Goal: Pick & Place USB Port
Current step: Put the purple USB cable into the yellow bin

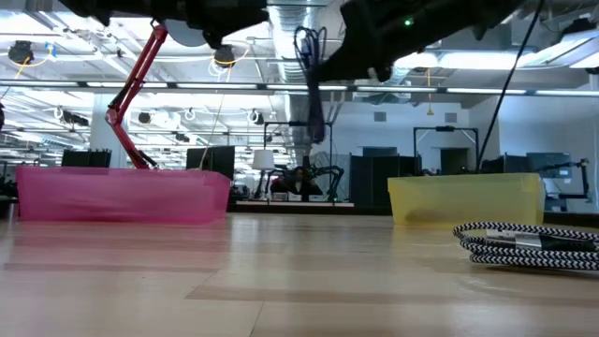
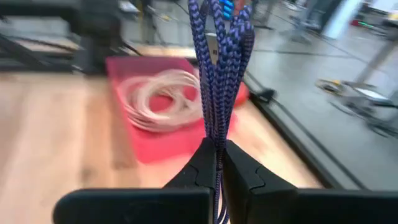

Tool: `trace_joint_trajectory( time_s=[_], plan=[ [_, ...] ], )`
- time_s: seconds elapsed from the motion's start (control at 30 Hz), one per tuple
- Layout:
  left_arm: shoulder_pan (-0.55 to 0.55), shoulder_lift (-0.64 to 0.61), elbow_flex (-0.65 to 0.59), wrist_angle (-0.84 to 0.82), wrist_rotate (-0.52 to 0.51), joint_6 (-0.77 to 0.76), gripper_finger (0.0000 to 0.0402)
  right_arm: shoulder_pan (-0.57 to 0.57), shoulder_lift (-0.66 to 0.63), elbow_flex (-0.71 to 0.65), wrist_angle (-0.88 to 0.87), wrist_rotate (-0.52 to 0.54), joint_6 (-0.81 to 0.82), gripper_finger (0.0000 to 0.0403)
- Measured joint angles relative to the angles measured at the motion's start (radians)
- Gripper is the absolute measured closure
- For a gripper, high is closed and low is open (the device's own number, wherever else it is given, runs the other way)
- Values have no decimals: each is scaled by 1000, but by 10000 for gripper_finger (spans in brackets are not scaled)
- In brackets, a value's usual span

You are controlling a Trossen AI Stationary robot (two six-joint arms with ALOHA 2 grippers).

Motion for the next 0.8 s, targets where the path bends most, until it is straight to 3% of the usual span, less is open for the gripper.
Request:
trace_joint_trajectory(
  time_s=[0.3, 0.6, 0.8],
  plan=[
    [0, -141, 0, -216, 0, -55, 282, 33, -123, -66, -304, 230, 165, 403],
    [-3, -206, -39, -244, -5, -56, 302, 59, -372, -304, -422, 321, 441, 403],
    [-3, -244, -89, -245, -28, -99, 309, 48, -510, -340, -635, 324, 596, 403]
  ],
)
